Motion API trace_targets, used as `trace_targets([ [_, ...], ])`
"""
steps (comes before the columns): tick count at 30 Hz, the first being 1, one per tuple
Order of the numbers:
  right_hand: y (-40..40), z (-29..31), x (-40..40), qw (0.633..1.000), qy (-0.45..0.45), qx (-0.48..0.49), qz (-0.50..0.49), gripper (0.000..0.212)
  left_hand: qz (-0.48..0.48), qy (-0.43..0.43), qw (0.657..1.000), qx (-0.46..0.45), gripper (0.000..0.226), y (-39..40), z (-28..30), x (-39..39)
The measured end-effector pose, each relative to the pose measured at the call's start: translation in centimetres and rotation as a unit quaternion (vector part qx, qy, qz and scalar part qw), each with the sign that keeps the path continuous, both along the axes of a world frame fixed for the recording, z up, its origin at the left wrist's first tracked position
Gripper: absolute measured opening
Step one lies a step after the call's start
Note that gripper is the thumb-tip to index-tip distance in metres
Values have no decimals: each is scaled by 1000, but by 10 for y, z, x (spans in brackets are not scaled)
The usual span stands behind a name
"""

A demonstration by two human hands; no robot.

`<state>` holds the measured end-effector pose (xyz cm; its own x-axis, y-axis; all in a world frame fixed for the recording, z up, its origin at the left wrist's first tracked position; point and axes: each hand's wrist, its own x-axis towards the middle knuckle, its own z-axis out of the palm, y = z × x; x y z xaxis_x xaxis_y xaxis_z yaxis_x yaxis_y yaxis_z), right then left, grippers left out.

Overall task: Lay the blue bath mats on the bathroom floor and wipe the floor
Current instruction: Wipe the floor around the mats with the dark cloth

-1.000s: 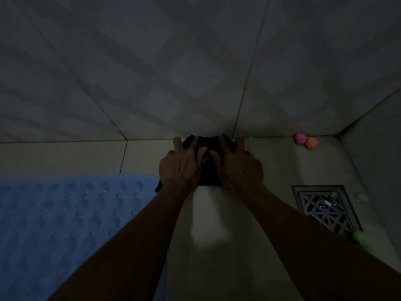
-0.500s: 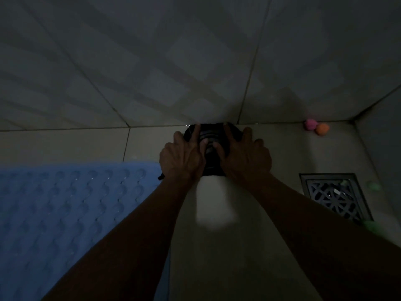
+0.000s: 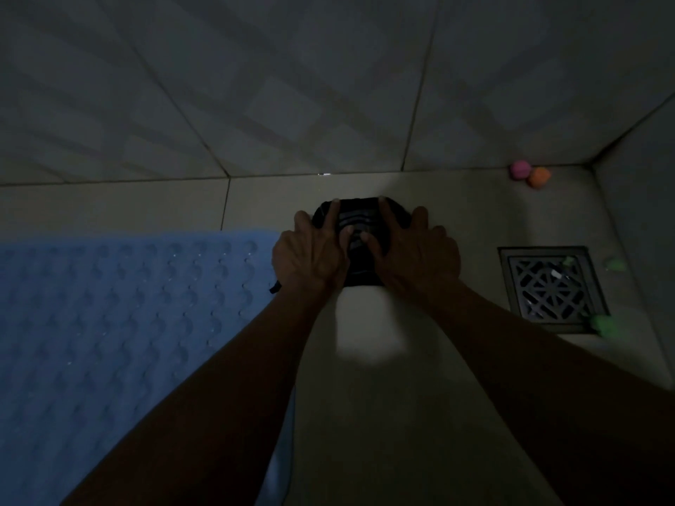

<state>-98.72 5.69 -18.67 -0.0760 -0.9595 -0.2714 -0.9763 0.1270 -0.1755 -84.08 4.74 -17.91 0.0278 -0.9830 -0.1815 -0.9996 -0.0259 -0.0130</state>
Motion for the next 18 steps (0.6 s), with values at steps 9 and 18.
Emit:
trace_targets([
  [9,43,1,5,1000,-24,17,6,74,21,14,1000,1,60,47,0,7],
  [18,73,5,10,1000,-18,20,-11,71,34,58,998,7,60,76,0,13],
])
